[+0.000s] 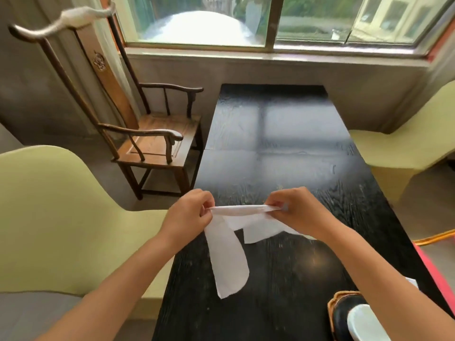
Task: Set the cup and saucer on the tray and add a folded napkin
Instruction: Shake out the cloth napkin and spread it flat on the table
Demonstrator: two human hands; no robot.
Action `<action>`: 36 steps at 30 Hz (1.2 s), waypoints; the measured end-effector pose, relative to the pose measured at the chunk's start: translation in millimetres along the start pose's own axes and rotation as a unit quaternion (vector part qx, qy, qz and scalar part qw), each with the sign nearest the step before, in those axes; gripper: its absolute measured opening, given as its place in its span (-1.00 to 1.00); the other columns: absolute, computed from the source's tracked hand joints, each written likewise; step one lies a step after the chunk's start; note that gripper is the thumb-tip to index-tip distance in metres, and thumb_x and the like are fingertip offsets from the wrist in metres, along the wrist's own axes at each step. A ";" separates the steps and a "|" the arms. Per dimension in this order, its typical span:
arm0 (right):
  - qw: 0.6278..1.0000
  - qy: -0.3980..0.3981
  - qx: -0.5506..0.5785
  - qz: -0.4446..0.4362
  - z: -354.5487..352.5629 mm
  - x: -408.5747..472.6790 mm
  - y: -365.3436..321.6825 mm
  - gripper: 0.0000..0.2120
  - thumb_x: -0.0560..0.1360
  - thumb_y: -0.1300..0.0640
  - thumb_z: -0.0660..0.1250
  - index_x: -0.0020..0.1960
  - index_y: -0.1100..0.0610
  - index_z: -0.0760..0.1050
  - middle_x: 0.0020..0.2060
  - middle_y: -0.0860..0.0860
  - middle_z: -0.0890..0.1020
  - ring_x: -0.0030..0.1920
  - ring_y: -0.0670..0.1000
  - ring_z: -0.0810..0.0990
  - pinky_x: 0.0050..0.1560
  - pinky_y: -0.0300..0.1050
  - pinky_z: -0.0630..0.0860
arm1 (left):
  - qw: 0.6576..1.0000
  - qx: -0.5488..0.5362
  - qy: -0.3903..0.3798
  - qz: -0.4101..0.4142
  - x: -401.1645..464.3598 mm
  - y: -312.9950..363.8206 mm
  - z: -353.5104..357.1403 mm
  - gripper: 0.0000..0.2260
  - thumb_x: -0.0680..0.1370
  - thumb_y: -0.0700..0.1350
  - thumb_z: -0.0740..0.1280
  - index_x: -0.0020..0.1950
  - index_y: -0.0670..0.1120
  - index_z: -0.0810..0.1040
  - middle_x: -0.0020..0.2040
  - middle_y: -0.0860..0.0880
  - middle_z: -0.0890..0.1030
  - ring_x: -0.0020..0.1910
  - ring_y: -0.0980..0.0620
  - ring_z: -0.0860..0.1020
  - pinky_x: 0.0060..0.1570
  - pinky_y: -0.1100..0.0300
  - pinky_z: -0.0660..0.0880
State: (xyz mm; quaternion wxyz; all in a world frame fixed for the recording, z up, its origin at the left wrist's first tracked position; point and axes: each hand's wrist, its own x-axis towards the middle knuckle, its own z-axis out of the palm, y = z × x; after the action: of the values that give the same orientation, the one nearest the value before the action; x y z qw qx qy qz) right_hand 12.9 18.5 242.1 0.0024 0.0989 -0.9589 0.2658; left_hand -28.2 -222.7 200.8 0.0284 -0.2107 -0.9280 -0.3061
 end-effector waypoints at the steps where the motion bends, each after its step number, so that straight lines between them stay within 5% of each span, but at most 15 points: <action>1: 1.000 0.015 0.022 -0.001 -10.1 -3.3 0.6 -0.96 0.40 0.24 0.40 -0.18 0.16 0.63 -0.33 0.01 0.63 -0.29 0.03 0.57 -0.20 -0.03 0.50 | 1.000 0.014 0.000 0.005 1.7 1.7 -4.1 -0.92 0.47 -0.19 0.37 -0.15 -0.03 0.51 -0.18 0.04 0.53 -0.22 0.08 0.52 -0.24 0.26 0.54; 7: 0.997 0.048 0.051 -0.024 -55.8 -14.8 9.5 -0.91 0.45 0.26 0.36 -0.12 0.17 0.65 -0.28 0.05 0.66 -0.24 0.00 0.60 -0.16 -0.08 0.53 | 0.994 -0.048 -0.095 -0.013 15.2 9.3 -24.9 -0.97 0.50 -0.13 0.34 -0.14 -0.03 0.54 -0.19 0.04 0.56 -0.17 0.08 0.55 -0.16 0.20 0.55; 10: 0.994 0.055 0.084 -0.041 -66.2 -15.0 17.5 -0.91 0.46 0.26 0.36 -0.17 0.20 0.63 -0.32 0.13 0.65 -0.28 -0.01 0.58 -0.19 0.00 0.50 | 0.991 -0.089 -0.095 -0.022 19.2 17.6 -24.5 -0.81 0.56 -0.11 0.20 -0.23 -0.04 0.50 -0.27 -0.04 0.53 -0.26 0.04 0.50 -0.23 0.19 0.42; 13: 0.989 0.046 0.133 -0.039 -69.3 -11.9 21.9 -0.88 0.48 0.24 0.35 -0.22 0.15 0.61 -0.32 0.17 0.64 -0.29 -0.08 0.52 -0.21 0.03 0.50 | 0.983 -0.141 -0.118 0.004 17.6 27.6 -26.6 -0.59 0.46 0.24 0.16 -0.16 -0.11 0.43 -0.25 -0.13 0.49 -0.29 0.00 0.46 -0.29 0.10 0.38; 15: 0.989 0.039 0.140 -0.033 -69.3 -9.1 25.7 -0.87 0.48 0.16 0.34 -0.22 0.14 0.61 -0.32 0.19 0.64 -0.30 -0.08 0.51 -0.23 0.03 0.49 | 0.989 -0.008 -0.137 0.064 13.6 30.8 -27.5 -0.48 0.35 0.36 0.24 -0.01 -0.06 0.36 -0.17 -0.01 0.53 -0.23 0.02 0.50 -0.26 0.10 0.45; 17: 0.990 0.030 0.131 -0.031 -70.0 -8.3 29.0 -0.82 0.45 0.08 0.32 -0.21 0.16 0.61 -0.34 0.23 0.61 -0.32 -0.07 0.47 -0.28 -0.03 0.44 | 0.983 0.120 -0.104 0.087 12.0 31.1 -23.8 -0.62 0.40 0.17 0.33 0.05 0.00 0.32 -0.10 0.07 0.52 -0.19 0.05 0.50 -0.22 0.11 0.53; 20: 0.995 0.005 0.096 -0.029 -73.8 -8.2 34.1 -0.88 0.48 0.18 0.35 -0.20 0.16 0.61 -0.34 0.24 0.60 -0.35 -0.01 0.45 -0.28 -0.04 0.41 | 0.987 0.109 -0.075 0.094 17.4 27.6 -20.5 -0.87 0.53 -0.14 0.24 0.08 -0.05 0.43 -0.01 0.01 0.49 -0.12 0.04 0.49 -0.11 0.10 0.54; 23: 0.999 -0.022 0.040 -0.023 -80.3 -8.1 38.3 -0.90 0.47 0.17 0.36 -0.17 0.15 0.63 -0.32 0.16 0.63 -0.35 -0.04 0.49 -0.25 -0.08 0.44 | 0.979 0.103 -0.108 0.137 27.5 15.3 -27.7 -0.86 0.55 -0.24 0.21 -0.01 -0.09 0.55 -0.04 0.04 0.47 -0.11 0.09 0.49 -0.14 0.20 0.53; 26: 0.999 -0.041 0.018 0.008 -87.7 -3.9 46.0 -0.90 0.46 0.14 0.37 -0.16 0.13 0.64 -0.32 0.05 0.65 -0.34 -0.13 0.50 -0.26 -0.26 0.40 | 0.972 0.137 -0.148 0.117 39.6 2.6 -33.5 -0.83 0.53 -0.28 0.21 -0.13 -0.11 0.57 -0.18 0.03 0.52 -0.19 0.06 0.51 -0.20 0.20 0.50; 31: 0.994 -0.037 -0.093 0.036 -83.5 29.5 70.3 -0.84 0.48 0.19 0.32 -0.10 0.26 0.63 -0.18 0.19 0.67 -0.11 0.16 0.60 -0.08 -0.06 0.43 | 0.967 0.172 -0.181 0.048 86.0 -21.7 -31.5 -0.85 0.53 -0.17 0.29 -0.11 -0.13 0.65 -0.18 0.00 0.64 -0.18 0.06 0.59 -0.12 0.19 0.55; 34: 0.987 0.037 -0.135 0.077 -88.9 56.2 84.0 -0.83 0.48 0.21 0.29 -0.02 0.20 0.64 -0.05 0.17 0.68 0.02 0.20 0.59 0.00 -0.02 0.50 | 0.976 0.181 -0.113 0.045 124.5 -11.5 -43.8 -0.85 0.55 -0.18 0.28 -0.18 -0.10 0.60 -0.30 0.07 0.54 -0.31 0.15 0.48 -0.32 0.38 0.36; 36: 0.976 0.105 -0.164 0.098 -98.1 70.7 89.1 -0.80 0.49 0.20 0.26 0.01 0.15 0.63 -0.02 0.16 0.66 0.02 0.23 0.57 -0.02 0.04 0.53 | 0.985 0.158 -0.014 0.064 149.7 -1.6 -56.6 -0.84 0.56 -0.20 0.27 -0.07 -0.14 0.65 -0.22 -0.02 0.62 -0.26 0.08 0.53 -0.26 0.32 0.40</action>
State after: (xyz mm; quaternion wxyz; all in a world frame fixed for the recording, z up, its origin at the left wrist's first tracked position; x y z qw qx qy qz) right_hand -78.2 130.0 285.1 0.0929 -0.0258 -0.9890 0.1124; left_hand -169.4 -200.7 273.0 0.0674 -0.2668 -0.9496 -0.1500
